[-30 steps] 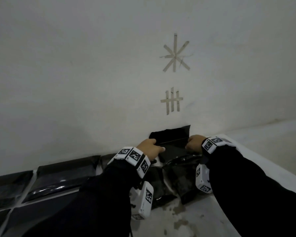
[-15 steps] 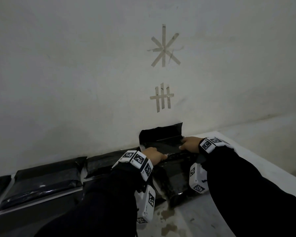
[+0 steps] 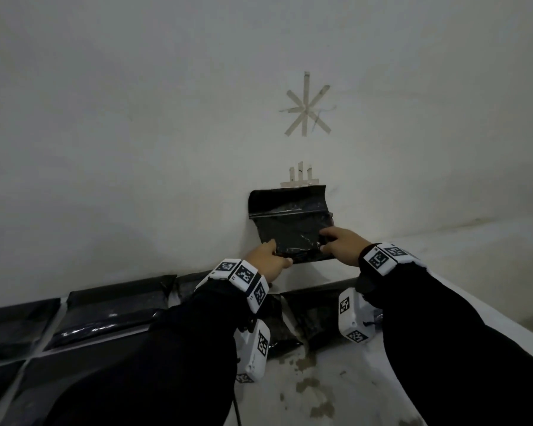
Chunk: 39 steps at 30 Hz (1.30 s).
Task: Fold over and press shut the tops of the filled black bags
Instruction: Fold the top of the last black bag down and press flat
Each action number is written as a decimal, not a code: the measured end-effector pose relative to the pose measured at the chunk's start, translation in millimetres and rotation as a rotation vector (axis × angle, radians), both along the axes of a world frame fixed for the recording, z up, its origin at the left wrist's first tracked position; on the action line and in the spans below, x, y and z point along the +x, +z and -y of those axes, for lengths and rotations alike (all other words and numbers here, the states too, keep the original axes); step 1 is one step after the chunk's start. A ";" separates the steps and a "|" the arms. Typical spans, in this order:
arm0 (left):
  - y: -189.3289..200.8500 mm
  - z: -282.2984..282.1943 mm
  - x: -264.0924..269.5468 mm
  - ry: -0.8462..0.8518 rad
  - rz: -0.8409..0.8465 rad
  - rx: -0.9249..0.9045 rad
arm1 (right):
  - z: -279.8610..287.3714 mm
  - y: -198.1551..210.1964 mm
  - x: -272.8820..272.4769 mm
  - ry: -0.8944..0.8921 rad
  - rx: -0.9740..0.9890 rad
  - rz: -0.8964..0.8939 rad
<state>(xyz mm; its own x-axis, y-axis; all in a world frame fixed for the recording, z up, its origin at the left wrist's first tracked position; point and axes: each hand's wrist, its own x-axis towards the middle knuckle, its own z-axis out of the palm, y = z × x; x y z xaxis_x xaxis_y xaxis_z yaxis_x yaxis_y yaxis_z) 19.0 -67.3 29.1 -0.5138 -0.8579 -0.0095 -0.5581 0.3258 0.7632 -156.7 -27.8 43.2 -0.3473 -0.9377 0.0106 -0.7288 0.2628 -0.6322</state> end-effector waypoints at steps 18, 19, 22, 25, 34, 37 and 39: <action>-14.2 -199.4 280.8 0.008 0.201 -0.202 | -194.6 -23.5 227.8 0.429 0.055 -0.014; -20.6 -210.3 290.1 -0.007 0.221 -0.184 | -204.3 -27.8 235.7 0.445 0.091 -0.020; -38.0 -232.2 312.1 -0.047 0.352 -0.137 | -227.9 -41.1 252.8 0.492 0.229 -0.083; -51.5 -242.2 327.0 -0.047 0.435 -0.050 | -239.9 -54.6 264.5 0.522 0.321 -0.152; -45.9 -250.3 333.0 -0.055 0.557 -0.012 | -241.5 -49.7 276.0 0.563 0.367 -0.316; -38.9 -235.4 329.6 0.026 0.558 -0.009 | -229.6 -37.4 274.2 0.539 0.360 -0.339; -34.4 -221.6 326.2 0.130 0.517 0.022 | -213.7 -32.0 269.4 0.477 0.343 -0.289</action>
